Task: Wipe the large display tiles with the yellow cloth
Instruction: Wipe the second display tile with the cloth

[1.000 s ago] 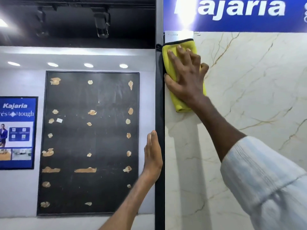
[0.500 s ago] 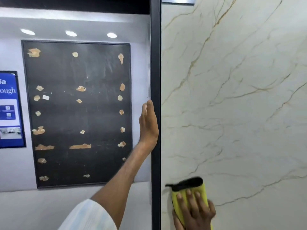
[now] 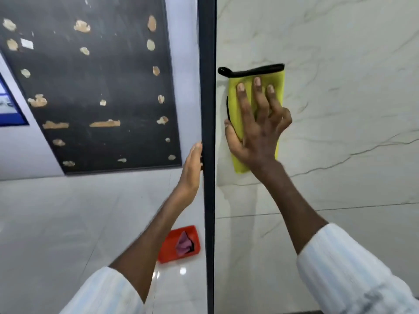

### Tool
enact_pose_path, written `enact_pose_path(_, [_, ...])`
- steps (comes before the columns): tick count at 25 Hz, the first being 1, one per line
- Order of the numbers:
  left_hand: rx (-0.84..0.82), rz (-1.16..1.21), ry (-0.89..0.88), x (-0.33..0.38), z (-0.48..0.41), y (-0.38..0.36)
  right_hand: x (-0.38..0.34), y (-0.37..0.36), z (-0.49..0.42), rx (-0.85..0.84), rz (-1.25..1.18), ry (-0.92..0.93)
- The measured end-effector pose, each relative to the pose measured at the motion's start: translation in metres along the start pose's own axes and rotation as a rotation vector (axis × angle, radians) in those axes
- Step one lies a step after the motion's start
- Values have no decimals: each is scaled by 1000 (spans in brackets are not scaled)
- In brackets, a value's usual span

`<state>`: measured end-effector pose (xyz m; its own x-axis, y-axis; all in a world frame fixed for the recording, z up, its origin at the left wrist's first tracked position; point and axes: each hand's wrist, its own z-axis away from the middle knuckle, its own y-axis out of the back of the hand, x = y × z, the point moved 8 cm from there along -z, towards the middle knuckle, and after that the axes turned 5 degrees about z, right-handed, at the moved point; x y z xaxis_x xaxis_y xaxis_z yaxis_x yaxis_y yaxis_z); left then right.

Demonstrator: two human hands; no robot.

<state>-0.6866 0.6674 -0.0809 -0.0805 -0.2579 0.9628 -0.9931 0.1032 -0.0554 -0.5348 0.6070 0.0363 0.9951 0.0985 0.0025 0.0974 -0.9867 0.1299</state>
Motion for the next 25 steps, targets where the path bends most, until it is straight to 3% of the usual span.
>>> enact_pose_path(4, [-8, -27, 148, -63, 30, -2, -7, -11, 58, -4, -25, 30])
enact_pose_path(12, [79, 20, 172, -154, 60, -1, -21, -38, 211, -114, -68, 112])
enact_pose_path(16, [48, 68, 166, -206, 66, 2, -23, -50, 278, -133, -50, 127])
enact_pose_path(25, [41, 28, -64, -386, 89, 17, -26, -67, 435, -74, -61, 4])
